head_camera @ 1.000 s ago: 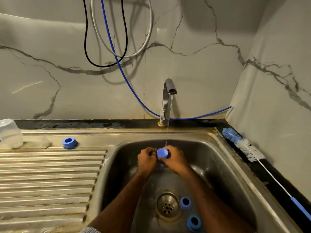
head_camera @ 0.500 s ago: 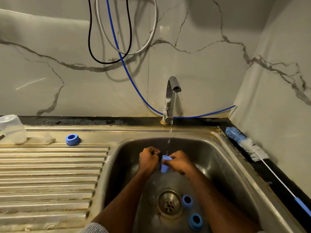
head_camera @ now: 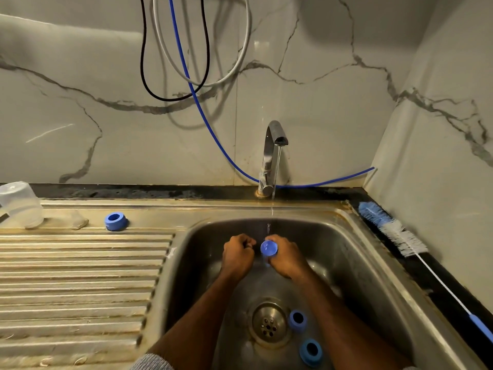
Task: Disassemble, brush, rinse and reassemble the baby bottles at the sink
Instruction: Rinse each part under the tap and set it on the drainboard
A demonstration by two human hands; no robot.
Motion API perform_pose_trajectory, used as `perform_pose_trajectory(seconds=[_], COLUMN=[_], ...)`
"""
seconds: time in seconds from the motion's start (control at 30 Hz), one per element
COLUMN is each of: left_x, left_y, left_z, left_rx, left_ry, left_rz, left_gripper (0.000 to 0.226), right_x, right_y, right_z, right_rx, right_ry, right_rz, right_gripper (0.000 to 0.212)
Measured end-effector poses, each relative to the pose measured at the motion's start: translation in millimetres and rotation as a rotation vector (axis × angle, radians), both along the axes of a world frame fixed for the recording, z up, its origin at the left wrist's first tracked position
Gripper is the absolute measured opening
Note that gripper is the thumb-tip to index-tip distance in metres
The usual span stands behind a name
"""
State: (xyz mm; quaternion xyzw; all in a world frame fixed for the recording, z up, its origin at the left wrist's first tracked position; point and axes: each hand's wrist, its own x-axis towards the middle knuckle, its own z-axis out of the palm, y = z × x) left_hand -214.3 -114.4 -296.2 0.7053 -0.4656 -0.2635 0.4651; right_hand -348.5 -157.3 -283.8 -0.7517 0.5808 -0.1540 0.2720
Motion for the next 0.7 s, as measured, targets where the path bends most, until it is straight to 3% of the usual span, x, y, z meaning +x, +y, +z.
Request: perform_pose_trajectory(seconds=[0.1, 0.17, 0.43, 0.53, 0.6, 0.7], left_x=[0, -1, 0, 2, 4, 5], left_y=[1, 2, 0, -4, -5, -5], left_z=[-1, -1, -4, -9, -11, -18], left_rx=[0.007, 0.002, 0.001, 0.022, 0.067, 0.173], left_ry=[0.015, -0.001, -0.009, -0.035, -0.059, -0.137], left_rz=[-0.004, -0.006, -0.027, -0.011, -0.021, -0.137], left_gripper=[0.027, 0.025, 0.021, 0.022, 0.020, 0.024], right_x=[2, 3, 6, 3, 4, 5], right_y=[6, 6, 6, 4, 4, 3], right_z=[-2, -3, -2, 0, 0, 0], right_rx=[0.112, 0.041, 0.134, 0.045, 0.034, -0.041], right_ry=[0.013, 0.019, -0.036, 0.020, -0.044, -0.131], right_rz=[0.041, -0.025, -0.032, -0.050, -0.020, -0.043], right_gripper=[0.023, 0.012, 0.023, 0.018, 0.015, 0.040])
